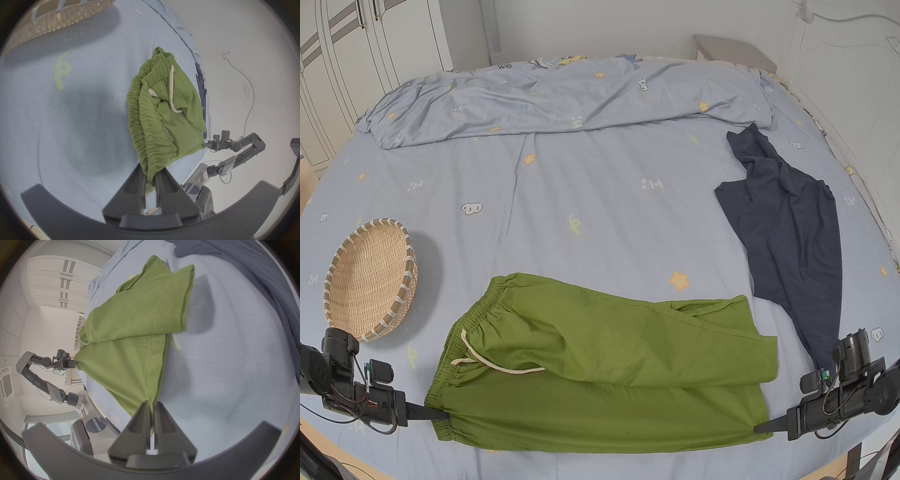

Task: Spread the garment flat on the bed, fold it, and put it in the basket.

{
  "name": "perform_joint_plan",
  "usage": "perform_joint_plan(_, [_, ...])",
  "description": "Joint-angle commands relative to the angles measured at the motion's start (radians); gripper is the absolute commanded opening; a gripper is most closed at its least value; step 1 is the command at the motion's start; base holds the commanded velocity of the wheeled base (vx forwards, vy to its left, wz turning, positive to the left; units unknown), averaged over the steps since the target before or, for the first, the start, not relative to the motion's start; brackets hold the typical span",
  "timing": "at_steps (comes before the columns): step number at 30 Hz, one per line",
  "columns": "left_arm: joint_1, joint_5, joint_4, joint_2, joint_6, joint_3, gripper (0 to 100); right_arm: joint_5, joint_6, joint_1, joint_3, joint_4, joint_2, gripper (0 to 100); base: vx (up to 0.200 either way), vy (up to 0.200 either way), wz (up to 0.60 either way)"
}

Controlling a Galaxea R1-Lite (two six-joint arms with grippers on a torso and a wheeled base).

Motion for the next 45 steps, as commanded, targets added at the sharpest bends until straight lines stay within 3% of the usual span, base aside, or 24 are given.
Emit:
perform_joint_plan(1, [0.001,0.000,-0.003,0.002,0.002,0.019,0,0.001,0.000,0.008,0.004,-0.025,0.050,0,0.000,0.000,0.00])
perform_joint_plan(8, [-0.008,0.000,-0.006,0.004,0.007,0.022,0,0.000,0.000,0.028,0.050,-0.158,0.113,0,0.000,0.000,0.00])
perform_joint_plan(19, [-0.020,0.002,-0.009,0.022,0.008,0.022,0,0.003,0.005,0.036,0.049,-0.169,0.125,0,0.000,0.000,0.00])
perform_joint_plan(20, [-0.020,0.000,-0.009,0.022,0.008,0.022,100,0.004,0.005,0.036,0.049,-0.169,0.125,0,0.000,0.000,0.00])
perform_joint_plan(21, [-0.020,0.000,-0.009,0.024,0.008,0.022,100,0.004,0.002,0.039,0.049,-0.169,0.125,100,0.000,0.000,0.00])
perform_joint_plan(34, [0.005,-0.009,-0.007,-0.010,0.007,0.021,100,0.006,0.005,0.046,0.086,-0.229,0.051,100,0.000,0.000,0.00])
perform_joint_plan(39, [0.063,-0.017,-0.006,-0.119,-0.010,-0.002,100,-0.006,0.017,0.034,0.099,-0.307,-0.136,100,0.000,0.000,0.00])
perform_joint_plan(44, [0.051,-0.009,-0.007,-0.193,-0.064,-0.037,100,-0.137,0.030,0.037,0.064,-0.263,-0.246,100,0.000,0.000,0.00])
perform_joint_plan(45, [0.040,-0.006,-0.004,-0.197,-0.090,-0.065,100,-0.192,0.023,0.039,0.050,-0.244,-0.251,100,0.000,0.000,0.00])
